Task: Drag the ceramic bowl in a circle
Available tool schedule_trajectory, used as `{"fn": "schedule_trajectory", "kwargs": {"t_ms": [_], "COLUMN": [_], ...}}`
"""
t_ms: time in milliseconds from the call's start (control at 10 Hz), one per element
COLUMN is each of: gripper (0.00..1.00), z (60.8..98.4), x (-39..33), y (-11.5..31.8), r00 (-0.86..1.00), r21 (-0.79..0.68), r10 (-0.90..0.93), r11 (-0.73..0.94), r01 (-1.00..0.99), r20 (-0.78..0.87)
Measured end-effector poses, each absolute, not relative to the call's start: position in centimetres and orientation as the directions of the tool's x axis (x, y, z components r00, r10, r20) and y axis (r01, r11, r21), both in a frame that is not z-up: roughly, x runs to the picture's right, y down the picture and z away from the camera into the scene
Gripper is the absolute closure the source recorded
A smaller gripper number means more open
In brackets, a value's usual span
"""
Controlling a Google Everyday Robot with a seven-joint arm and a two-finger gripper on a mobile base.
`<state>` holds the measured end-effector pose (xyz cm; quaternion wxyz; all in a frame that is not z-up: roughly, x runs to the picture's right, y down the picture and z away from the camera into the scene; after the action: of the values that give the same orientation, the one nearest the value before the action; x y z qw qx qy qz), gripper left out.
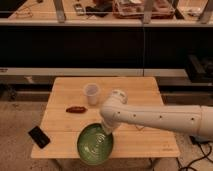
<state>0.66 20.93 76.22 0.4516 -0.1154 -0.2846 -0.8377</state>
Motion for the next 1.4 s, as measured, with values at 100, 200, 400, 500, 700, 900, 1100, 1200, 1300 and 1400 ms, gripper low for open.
{"fn": "schedule_trajectory", "kwargs": {"t_ms": [100,200,400,500,700,900,1100,1200,1300,1400], "gripper": [0.83,0.83,0.83,0.83,0.83,0.83,0.83,0.83,0.83,0.83], "z": [76.4,76.8,77.8,78.4,80.2,81.9,83.8,84.5,85.3,86.4], "x": [-0.5,-1.6,-3.4,-4.3,-5.6,-6.0,-5.6,-4.9,-3.7,-1.5], "y": [20.6,20.1,18.3,17.4,15.9,15.2,15.1,15.2,15.3,15.7], "r00": [-0.579,-0.588,-0.586,-0.583,-0.567,-0.547,-0.518,-0.501,-0.476,-0.432], "r21": [0.382,0.388,0.392,0.397,0.409,0.413,0.403,0.39,0.371,0.336], "r10": [-0.686,-0.686,-0.696,-0.703,-0.712,-0.711,-0.702,-0.697,-0.692,-0.683], "r11": [-0.441,-0.448,-0.445,-0.439,-0.411,-0.379,-0.345,-0.331,-0.311,-0.28], "r01": [0.812,0.805,0.805,0.806,0.815,0.828,0.848,0.859,0.875,0.899], "r20": [0.44,0.428,0.414,0.408,0.414,0.443,0.488,0.513,0.542,0.589]}}
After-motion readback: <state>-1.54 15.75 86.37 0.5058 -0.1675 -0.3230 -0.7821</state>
